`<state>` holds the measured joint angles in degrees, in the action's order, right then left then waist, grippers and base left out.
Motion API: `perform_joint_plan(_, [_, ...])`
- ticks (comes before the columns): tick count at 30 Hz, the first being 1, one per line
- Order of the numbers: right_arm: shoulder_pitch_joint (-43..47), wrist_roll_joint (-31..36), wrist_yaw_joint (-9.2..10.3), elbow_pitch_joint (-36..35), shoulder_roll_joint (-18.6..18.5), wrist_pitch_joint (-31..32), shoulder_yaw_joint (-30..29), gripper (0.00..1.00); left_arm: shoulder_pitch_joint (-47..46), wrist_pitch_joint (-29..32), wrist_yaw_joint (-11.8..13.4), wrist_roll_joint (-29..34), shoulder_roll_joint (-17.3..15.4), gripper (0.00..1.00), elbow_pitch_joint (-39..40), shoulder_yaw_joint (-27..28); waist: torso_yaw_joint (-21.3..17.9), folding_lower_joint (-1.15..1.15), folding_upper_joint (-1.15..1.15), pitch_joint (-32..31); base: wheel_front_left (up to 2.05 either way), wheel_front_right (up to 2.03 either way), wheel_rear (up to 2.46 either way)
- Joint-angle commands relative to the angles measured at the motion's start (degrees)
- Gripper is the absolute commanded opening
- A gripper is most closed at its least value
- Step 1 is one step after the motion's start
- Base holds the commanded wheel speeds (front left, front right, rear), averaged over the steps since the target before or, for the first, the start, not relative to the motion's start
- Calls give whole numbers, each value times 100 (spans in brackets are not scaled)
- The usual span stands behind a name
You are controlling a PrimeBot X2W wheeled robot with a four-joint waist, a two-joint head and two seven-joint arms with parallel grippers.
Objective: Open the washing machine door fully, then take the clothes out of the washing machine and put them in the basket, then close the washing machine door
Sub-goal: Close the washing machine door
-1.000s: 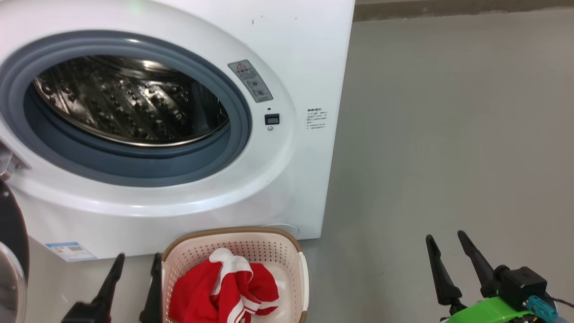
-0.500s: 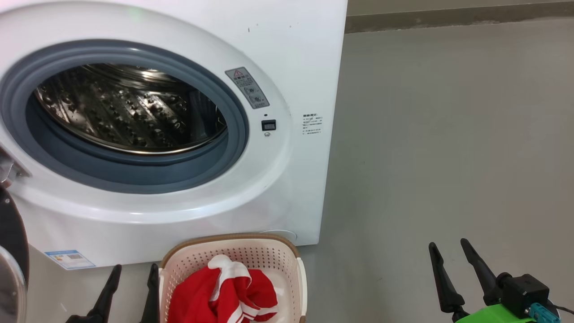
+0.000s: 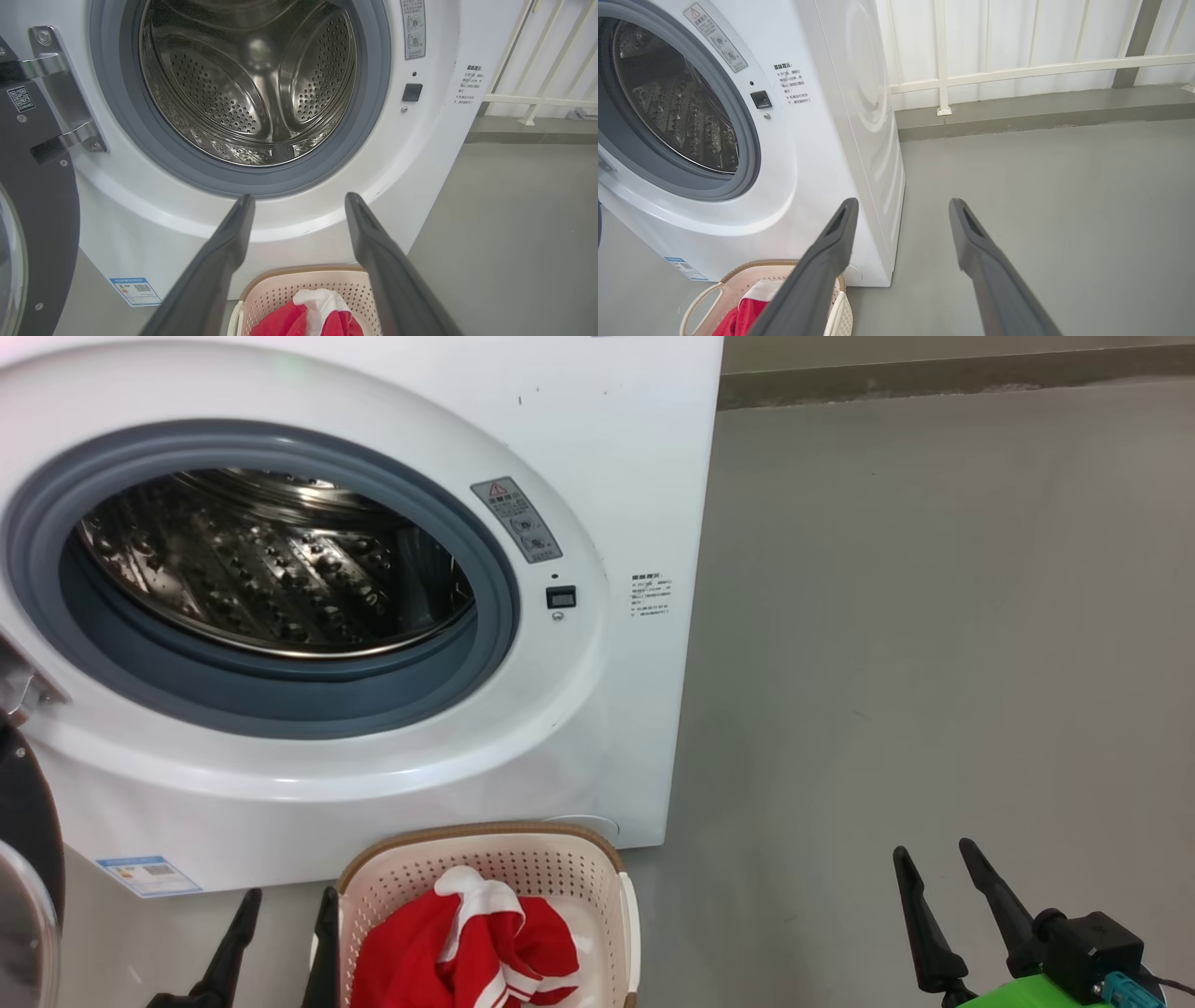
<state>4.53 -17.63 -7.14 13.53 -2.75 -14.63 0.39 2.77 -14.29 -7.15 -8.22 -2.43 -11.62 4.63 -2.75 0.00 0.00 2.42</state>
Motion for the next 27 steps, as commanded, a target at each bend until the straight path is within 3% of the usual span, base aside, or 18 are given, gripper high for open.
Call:
perform_joint_plan(1, [-44, 15, -35, -150, -75, -37, 122, 100, -42, -71, -2, -28, -45, 100, 166, 159, 2, 0, 0, -2, -73, 73, 0])
perform_joint_plan(16, [-82, 21, -35, -164, -72, -37, 100, 100, -63, -71, 11, -52, -45, 100, 249, 169, 53, 0, 0, 72, -112, 111, 1])
perform_joint_plan(27, [-97, 31, -35, -157, -64, -37, 93, 100, -87, -71, 5, -101, -45, 100, 244, 166, 77, 0, 0, 106, -17, 17, 0])
